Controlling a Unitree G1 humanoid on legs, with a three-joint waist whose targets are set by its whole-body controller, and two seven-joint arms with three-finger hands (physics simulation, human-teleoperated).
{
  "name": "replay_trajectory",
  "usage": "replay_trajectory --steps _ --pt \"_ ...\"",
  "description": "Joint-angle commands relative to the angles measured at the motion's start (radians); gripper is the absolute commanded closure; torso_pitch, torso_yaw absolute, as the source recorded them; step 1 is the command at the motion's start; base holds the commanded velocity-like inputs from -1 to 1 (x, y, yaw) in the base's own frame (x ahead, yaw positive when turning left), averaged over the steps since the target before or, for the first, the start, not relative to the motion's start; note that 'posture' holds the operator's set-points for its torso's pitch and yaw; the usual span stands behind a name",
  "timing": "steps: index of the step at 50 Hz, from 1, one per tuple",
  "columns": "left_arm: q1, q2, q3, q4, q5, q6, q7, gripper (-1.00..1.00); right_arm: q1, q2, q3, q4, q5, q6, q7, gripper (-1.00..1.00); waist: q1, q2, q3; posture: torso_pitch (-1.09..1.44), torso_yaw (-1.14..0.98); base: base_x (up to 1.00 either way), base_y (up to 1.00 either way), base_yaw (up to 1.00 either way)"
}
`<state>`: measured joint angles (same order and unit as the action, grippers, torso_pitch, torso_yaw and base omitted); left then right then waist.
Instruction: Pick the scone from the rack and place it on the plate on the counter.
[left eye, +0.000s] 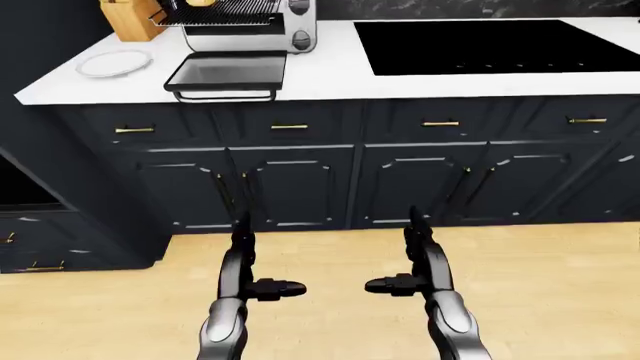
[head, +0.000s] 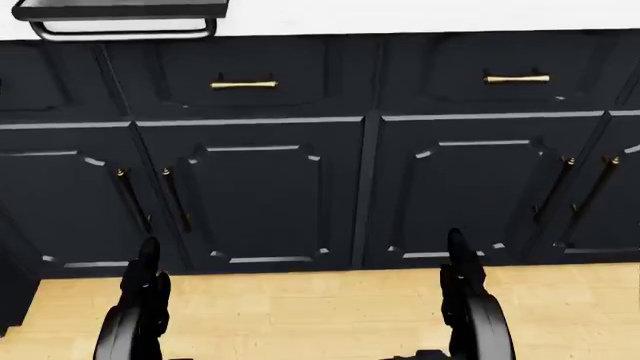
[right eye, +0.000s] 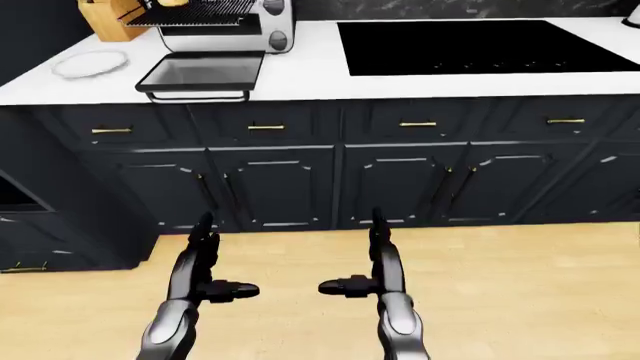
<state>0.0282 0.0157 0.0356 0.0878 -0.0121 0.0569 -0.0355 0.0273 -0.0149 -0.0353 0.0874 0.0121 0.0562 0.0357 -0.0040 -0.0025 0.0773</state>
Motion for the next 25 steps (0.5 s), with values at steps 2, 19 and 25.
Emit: replay_trajectory --steps 2,19,25 --pt "-0.044 0.006 -0.005 -0.124 0.012 -0.019 0.005 -1.0 -0.023 -0.011 0.003 -0.157 -0.03 0.023 -0.013 -1.0 0.001 -0.008 -0.036 0.0 0.0 0.0 0.0 0.0" --pt "-0.318 0.055 0.036 -0.5 0.02 0.422 0.003 -1.0 -0.314 -0.071 -0.034 -0.575 -0.099 0.516 0.04 -1.0 0.009 -0.005 -0.092 0.0 0.0 0.0 0.0 0.0" --pt "-0.496 0.093 0.06 -0.579 -0.007 0.569 0.027 -1.0 -0.473 -0.124 -0.053 -0.681 -0.125 0.692 0.074 -1.0 0.011 -0.006 -0.089 0.0 0.0 0.0 0.0 0.0"
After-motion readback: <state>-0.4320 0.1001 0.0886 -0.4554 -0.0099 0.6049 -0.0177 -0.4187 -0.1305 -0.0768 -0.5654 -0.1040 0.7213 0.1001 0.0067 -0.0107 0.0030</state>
